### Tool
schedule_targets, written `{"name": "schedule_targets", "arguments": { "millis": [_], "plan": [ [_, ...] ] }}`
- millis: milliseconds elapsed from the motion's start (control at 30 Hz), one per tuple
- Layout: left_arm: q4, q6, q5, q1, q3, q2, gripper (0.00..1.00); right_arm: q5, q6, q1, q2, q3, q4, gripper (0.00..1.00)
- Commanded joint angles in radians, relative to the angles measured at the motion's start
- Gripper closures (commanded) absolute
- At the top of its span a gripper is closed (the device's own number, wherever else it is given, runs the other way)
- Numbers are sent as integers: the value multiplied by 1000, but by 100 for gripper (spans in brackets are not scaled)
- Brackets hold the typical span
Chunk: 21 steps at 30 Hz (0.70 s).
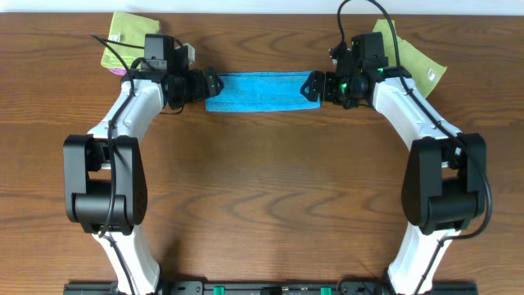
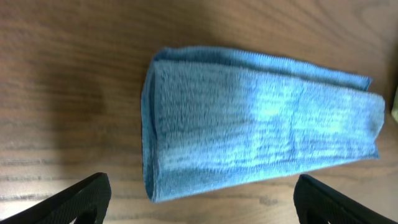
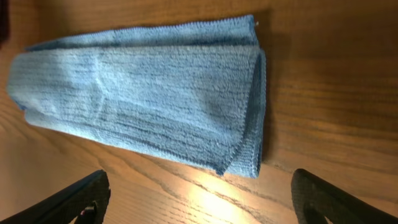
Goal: Fold the cloth
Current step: 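Lower the folded edge onto the cloth and open both grippers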
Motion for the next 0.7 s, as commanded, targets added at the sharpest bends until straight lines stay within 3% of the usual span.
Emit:
{"name": "schedule_targets", "arguments": {
  "millis": [0,33,133,167,200,233,267,400,667],
  "plan": [
    [-18,67,31,1,23,-18,4,0,-46,10,-17,19,-16,13],
    [-17,85,40,-2,23,-32,5,1,-59,9,-28,19,-20,16],
    [-2,170,72,-7,23,-68,2,21,-71,4,-66,19,-20,77],
    [11,188,86,-7,23,-73,23,39,-71,2,-82,19,-20,98],
    [25,187,97,-7,23,-74,43,47,-71,1,-93,19,-21,99],
    [43,187,109,-6,23,-73,84,50,-71,2,-104,19,-20,99],
    [59,187,108,-7,23,-71,94,50,-72,3,-111,19,-20,99],
    [116,187,77,-19,23,-60,94,61,-83,23,-101,18,-11,99],
    [213,187,-355,-139,23,-19,95,287,-134,132,-42,18,121,99]
  ]
}}
